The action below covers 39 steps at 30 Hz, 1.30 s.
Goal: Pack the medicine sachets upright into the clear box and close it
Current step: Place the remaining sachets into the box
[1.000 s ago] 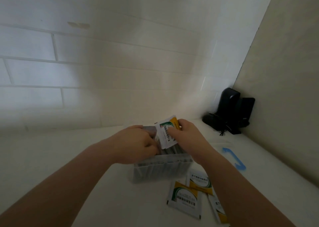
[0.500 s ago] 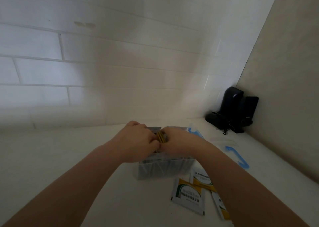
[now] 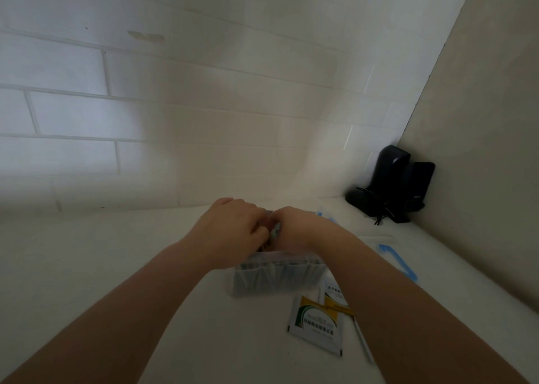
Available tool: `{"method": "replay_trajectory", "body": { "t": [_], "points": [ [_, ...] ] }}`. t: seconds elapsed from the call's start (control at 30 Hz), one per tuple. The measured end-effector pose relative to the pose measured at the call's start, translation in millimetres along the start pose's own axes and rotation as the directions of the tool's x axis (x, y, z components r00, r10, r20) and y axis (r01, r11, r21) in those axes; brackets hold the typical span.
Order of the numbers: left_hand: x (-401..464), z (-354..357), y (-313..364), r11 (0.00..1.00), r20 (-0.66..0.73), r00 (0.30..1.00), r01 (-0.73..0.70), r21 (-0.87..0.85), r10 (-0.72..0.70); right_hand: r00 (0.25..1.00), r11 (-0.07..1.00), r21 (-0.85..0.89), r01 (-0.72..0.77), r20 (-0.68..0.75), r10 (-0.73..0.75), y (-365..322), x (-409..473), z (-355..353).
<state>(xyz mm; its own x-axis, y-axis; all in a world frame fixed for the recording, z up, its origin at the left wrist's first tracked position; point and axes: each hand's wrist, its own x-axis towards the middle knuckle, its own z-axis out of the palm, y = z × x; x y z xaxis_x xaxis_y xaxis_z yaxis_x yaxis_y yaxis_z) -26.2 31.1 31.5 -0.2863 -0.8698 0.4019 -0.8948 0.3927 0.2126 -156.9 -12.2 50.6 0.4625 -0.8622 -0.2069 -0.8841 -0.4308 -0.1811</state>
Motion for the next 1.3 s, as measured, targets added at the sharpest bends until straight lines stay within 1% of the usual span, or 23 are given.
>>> {"method": "replay_trajectory", "body": {
  "t": [0.03,0.07,0.1,0.13,0.2,0.23,0.27,0.33,0.4,0.43,0.5,0.57,0.6,0.63,0.67,0.73,0.8,0.83,0.87,0.93,1.07,1.17,1.3],
  "points": [
    [-1,-2,1,0.999,-0.064,0.998,-0.007,0.042,0.010,0.999,0.999,0.017,0.031,-0.013,-0.030,-1,-1,-1],
    [-5,-3,2,0.997,-0.134,0.990,-0.029,0.068,0.038,0.997,0.993,0.107,0.054,-0.061,-0.047,-1,-5,-1],
    [-9,-4,6,0.996,-0.201,0.977,-0.063,0.057,0.073,0.990,0.969,0.235,0.082,-0.128,-0.053,-1,-13,-1],
    [-16,-6,10,0.995,-0.244,0.965,-0.096,0.025,0.100,0.970,0.930,0.339,0.142,-0.234,-0.063,2,-24,-1],
    [-32,-6,24,0.986,-0.255,0.959,-0.145,-0.077,0.121,0.888,0.880,0.381,0.285,-0.451,-0.093,15,-49,0],
    [-40,-2,32,0.979,-0.262,0.957,-0.164,-0.123,0.127,0.851,0.866,0.373,0.331,-0.514,-0.104,24,-64,2],
    [-48,3,41,0.970,-0.257,0.958,-0.175,-0.169,0.128,0.838,0.868,0.358,0.344,-0.534,-0.111,35,-80,3],
    [-57,17,59,0.958,-0.151,0.981,-0.153,-0.243,0.118,0.866,0.903,0.326,0.281,-0.491,-0.092,60,-108,13],
    [-61,35,73,0.956,0.029,0.993,-0.103,-0.274,0.115,0.927,0.928,0.341,0.152,-0.374,-0.015,84,-127,29],
    [-62,47,79,0.956,0.083,0.989,-0.092,-0.277,0.119,0.943,0.923,0.372,0.102,-0.333,0.030,94,-133,38],
    [-64,71,86,0.968,0.161,0.982,-0.062,-0.243,0.103,0.939,0.902,0.429,0.052,-0.328,0.102,110,-141,56],
    [-64,88,87,0.971,0.058,0.992,-0.096,-0.217,0.111,0.930,0.895,0.445,0.043,-0.344,0.127,122,-147,72],
    [-65,92,84,0.970,0.044,0.995,-0.079,-0.228,0.091,0.935,0.920,0.391,0.030,-0.336,0.113,127,-149,79],
    [-67,94,80,0.968,0.063,0.996,-0.046,-0.247,0.064,0.946,0.948,0.318,0.022,-0.312,0.083,131,-151,84],
    [-68,96,77,0.977,0.112,0.993,-0.019,-0.214,0.044,0.957,0.966,0.258,0.015,-0.284,0.061,135,-153,89],
    [-68,93,73,0.989,0.185,0.982,-0.008,-0.145,0.035,0.966,0.976,0.218,-0.013,-0.248,0.068,137,-154,91],
    [-70,91,73,0.989,0.228,0.974,0.042,-0.139,-0.009,0.965,0.973,0.230,-0.026,-0.249,0.085,135,-153,90],
    [-70,92,74,0.982,0.252,0.968,0.056,-0.178,-0.010,0.964,0.968,0.251,-0.025,-0.251,0.090,135,-152,91],
    [-70,93,75,0.982,0.235,0.972,0.062,-0.177,-0.019,0.966,0.960,0.279,-0.019,-0.244,0.089,134,-152,91],
    [-70,95,77,0.988,0.239,0.970,0.066,-0.141,-0.031,0.973,0.949,0.314,0.015,-0.225,0.059,132,-151,92],
    [-70,88,80,0.982,0.345,0.937,0.108,-0.157,-0.048,0.977,0.910,0.407,0.082,-0.215,0.009,123,-146,95],
    [-73,85,79,0.976,0.350,0.936,0.110,-0.189,-0.038,0.960,0.903,0.408,0.134,-0.278,-0.017,113,-141,99],
    [-76,78,84,0.949,0.342,0.936,0.180,-0.259,-0.084,0.937,0.869,0.459,0.185,-0.349,-0.015,108,-136,102]
  ]
}}
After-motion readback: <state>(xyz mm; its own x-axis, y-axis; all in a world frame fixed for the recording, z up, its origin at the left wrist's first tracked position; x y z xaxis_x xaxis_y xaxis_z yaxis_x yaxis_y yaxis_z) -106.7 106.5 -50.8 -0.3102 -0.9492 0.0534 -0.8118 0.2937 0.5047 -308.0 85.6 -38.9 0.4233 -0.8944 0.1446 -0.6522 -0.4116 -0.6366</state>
